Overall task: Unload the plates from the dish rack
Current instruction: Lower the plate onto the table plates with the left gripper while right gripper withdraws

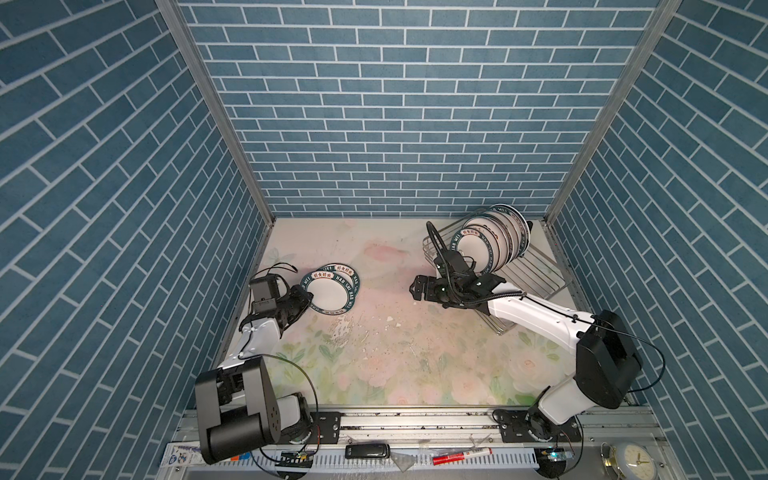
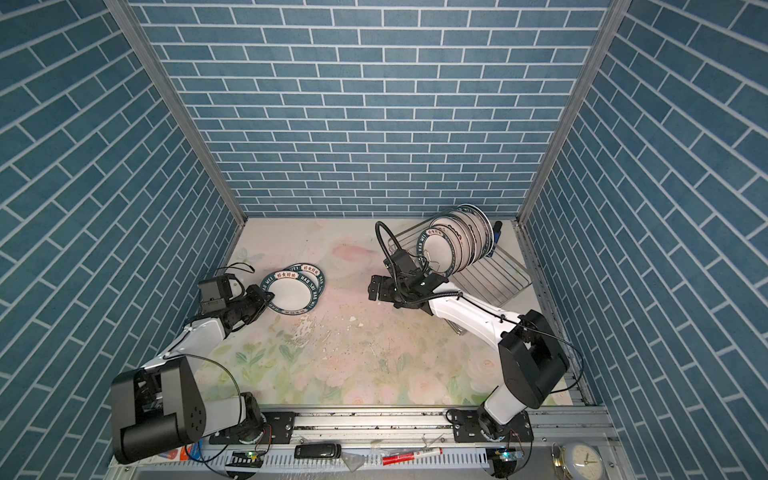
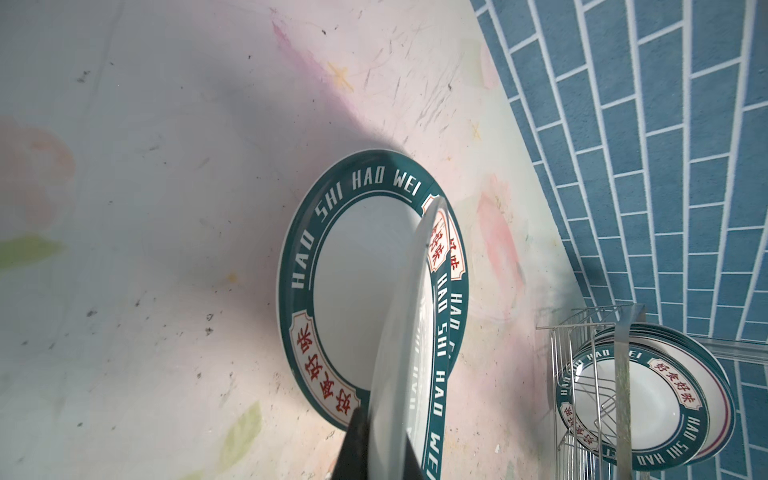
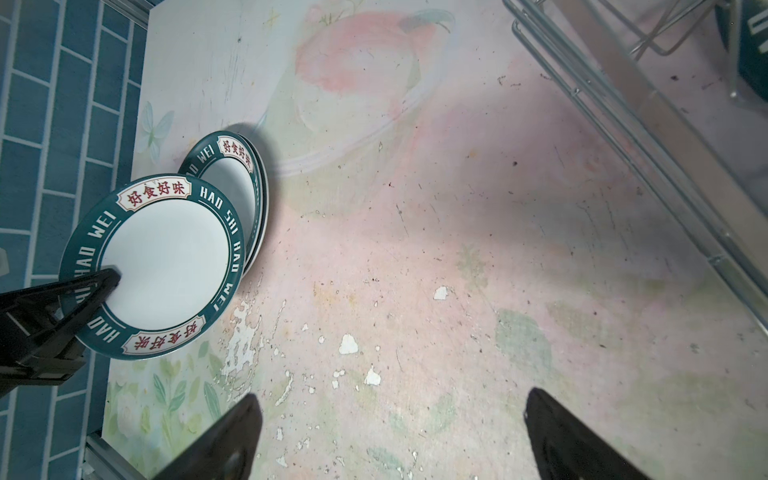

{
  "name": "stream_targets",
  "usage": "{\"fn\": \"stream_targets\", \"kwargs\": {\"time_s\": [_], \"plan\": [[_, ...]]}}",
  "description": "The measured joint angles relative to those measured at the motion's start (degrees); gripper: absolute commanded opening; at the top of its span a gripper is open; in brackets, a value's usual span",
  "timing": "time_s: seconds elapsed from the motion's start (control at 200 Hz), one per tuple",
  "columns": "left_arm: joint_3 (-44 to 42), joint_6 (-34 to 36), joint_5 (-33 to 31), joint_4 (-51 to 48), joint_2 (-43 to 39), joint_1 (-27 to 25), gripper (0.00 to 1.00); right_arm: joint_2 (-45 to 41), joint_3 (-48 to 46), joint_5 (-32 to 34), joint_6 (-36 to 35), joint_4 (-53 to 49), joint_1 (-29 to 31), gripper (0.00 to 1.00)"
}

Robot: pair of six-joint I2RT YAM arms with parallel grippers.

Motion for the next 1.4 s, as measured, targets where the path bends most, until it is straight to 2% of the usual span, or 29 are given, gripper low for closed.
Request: {"fn": "stream_targets", "kwargs": {"time_s": [0.355, 0.625, 1.015, 1.395], "plan": [[5.18, 1.42, -0.48, -0.24, 6.43, 0.02, 0.05, 0.07, -1.66, -1.51, 0.00, 1.18, 0.00, 0.99], [6.64, 2.75, -0.92, -1.25, 8.96, 0.02, 0.18, 0.00, -3.26, -1.73, 0.02, 2.75, 0.02, 0.99], [10.23, 5.79, -3.45, -6.71, 13.05, 0.02, 0.44, -0.02, -4.55, -2.12, 0.07, 4.72, 0.02, 0.99], [15.23, 8.11, -5.70, -11.96, 17.79, -2.01, 0.50, -0.02, -5.01, -2.14, 0.07, 6.34, 0.02, 0.99]]}}
